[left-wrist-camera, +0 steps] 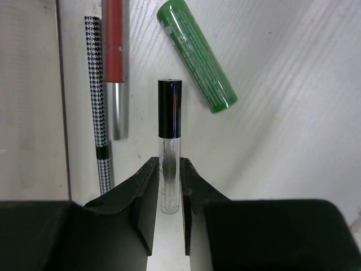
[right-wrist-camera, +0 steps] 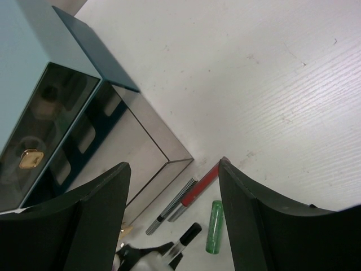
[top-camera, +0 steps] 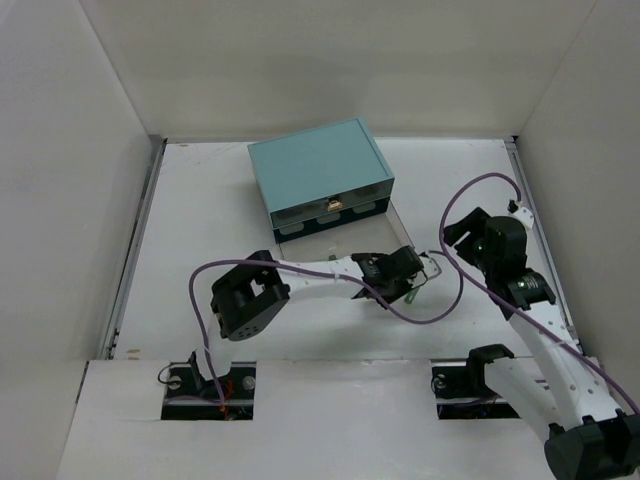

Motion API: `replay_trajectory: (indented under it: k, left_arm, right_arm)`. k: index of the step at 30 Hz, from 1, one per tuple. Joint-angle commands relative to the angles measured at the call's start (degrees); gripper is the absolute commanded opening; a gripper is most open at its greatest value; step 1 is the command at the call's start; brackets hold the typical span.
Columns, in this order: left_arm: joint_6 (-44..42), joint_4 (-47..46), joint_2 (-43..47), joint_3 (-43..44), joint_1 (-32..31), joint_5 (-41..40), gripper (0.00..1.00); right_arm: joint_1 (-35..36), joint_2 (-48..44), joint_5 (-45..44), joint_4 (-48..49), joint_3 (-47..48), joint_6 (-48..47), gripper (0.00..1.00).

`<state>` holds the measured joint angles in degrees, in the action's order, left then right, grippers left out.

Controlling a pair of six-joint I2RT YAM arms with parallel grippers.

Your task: Organize the makeup

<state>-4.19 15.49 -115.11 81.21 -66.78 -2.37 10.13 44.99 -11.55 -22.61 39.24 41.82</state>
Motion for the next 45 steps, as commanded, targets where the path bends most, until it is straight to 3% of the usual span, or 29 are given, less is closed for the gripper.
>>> replay_trajectory:
  k: [1,5,10,17,22,25,26,29,33,45]
  left_arm:
    - [-2.2,0.2,8.1,-0.9,-1.8,-3.6,0.03]
    - [-2.1,-0.3,13.5,-0.8,-2.2,-5.3,0.03]
    - [-1.6,-3.8,19.8,-1.5,0.6,-9.3,0.04]
    - [-0.8,-4.7,21.4,-3.7,12.3,-14.2,0.05]
    - [3.3,-4.4,18.8,-5.0,20.3,-13.8,0.08]
    - [5.1,-4.0,18.5,-5.4,22.0,-13.9,0.32]
    - [5.9,-3.9,19.2,-5.7,22.3,-13.7,0.48]
    - [6.3,-4.8,21.3,-6.9,22.3,-13.0,0.67]
    - [7.0,-5.0,24.4,-8.2,22.5,-12.6,1.0]
    - [13.0,-8.1,45.1,-18.9,24.6,-13.3,1.0]
  right_arm:
    - [-0.2,-0.1,0.4,1.3,-0.4,0.0,0.7]
    - [-0.2,1.5,0.4,0.6,-0.7,0.0,0.7]
    - [1.1,3.3,-0.6,-7.9,0.0,1.7,0.71]
    - [4.8,4.9,0.7,-9.1,-4.8,5.6,0.73]
    - [13.2,11.8,0.0,-7.2,-3.8,7.6,0.72]
    - [16.4,14.9,-0.9,-7.2,-2.3,9.5,0.72]
    - [17.0,15.2,-1.2,-7.2,-2.0,9.9,0.72]
    - [17.2,15.7,-1.4,-7.4,-1.4,9.7,0.72]
    - [17.3,17.9,-1.4,-7.2,-1.3,9.2,0.71]
    - [20.8,26.5,-3.9,-4.8,-0.6,11.2,0.62]
